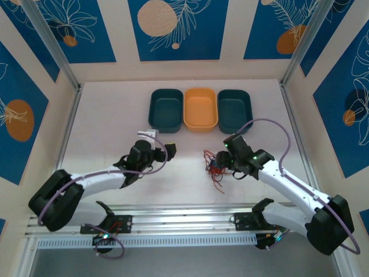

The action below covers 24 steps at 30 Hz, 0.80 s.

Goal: Untangle the cables

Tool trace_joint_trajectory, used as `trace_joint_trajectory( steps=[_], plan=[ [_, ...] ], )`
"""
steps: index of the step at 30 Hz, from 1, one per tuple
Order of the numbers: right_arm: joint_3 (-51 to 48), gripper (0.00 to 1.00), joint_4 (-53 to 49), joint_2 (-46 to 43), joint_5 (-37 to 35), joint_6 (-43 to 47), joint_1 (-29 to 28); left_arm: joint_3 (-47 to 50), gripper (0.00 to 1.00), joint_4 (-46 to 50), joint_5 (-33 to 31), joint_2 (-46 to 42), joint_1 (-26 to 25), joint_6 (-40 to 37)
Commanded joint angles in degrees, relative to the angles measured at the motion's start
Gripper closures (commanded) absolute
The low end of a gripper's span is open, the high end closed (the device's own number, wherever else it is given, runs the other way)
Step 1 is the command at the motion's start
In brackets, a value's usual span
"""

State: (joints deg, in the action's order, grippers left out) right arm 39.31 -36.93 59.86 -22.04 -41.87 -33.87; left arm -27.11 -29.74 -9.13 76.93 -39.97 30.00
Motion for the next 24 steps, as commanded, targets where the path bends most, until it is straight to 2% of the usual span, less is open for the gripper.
trace_joint_trajectory(
  steps=[1,9,13,19,24],
  plan=[
    [-1.5,0.36,0.6,1.7,3.8,-4.7,-0.7,-3.6,0.00,-4.1,2.5,2.7,-0.5,2.7],
    [0.2,0.59,7.4,10.0,9.0,-1.6,0.6,-8.5,0.00,3.5,1.9,4.4,-0.7,-0.5],
    [3.3,0.78,10.1,15.2,13.6,0.5,-0.4,-8.4,0.00,5.7,-0.1,2.4,-0.7,-1.5],
    [9.6,0.90,14.5,20.6,22.9,1.1,-3.3,-9.5,0.00,10.6,-2.3,-0.2,-0.5,-2.6],
    [16.4,0.98,13.4,26.3,25.9,2.6,-6.0,-10.0,0.00,13.4,-3.8,-2.4,0.1,-4.5]
  ],
)
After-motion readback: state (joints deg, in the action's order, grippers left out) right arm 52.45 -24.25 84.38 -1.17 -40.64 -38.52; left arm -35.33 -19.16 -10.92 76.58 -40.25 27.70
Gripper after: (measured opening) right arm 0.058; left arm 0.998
